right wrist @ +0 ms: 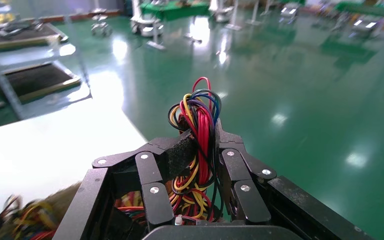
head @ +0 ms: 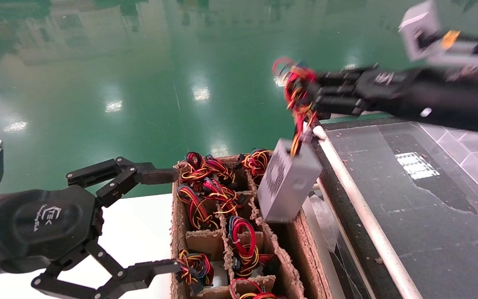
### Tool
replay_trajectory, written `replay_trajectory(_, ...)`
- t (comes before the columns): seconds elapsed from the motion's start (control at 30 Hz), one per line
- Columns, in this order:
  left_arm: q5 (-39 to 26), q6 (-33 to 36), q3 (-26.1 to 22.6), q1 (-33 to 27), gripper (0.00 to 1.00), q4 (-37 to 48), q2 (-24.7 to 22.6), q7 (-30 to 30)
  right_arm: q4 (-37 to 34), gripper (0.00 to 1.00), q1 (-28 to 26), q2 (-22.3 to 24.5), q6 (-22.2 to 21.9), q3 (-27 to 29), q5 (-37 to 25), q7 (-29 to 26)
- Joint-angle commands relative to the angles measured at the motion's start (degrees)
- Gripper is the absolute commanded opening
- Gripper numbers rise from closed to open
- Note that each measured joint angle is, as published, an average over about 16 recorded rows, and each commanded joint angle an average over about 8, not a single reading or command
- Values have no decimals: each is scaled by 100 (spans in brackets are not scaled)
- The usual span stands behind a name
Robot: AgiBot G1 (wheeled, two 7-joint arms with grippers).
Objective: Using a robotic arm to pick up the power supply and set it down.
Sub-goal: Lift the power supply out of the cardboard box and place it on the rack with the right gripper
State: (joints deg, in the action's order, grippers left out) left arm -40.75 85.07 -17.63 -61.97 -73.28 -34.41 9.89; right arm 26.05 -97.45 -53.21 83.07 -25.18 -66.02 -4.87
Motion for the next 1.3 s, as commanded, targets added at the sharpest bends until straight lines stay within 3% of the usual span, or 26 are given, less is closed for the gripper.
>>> replay_trajectory(0.03, 0, 0, 0, 0, 100, 0, 0, 0, -78, 0, -116, 59, -8, 46, 33, 39)
replay_trajectory(0.7, 4, -2, -5, -1, 100, 0, 2, -3, -1511, 0, -937, 361, -701, 32, -319, 1105)
replay_trajectory(1.3, 6, -4, -9, -2, 100, 0, 4, -5, -2257, 0, -1168, 508, -1143, -161, -677, 1739)
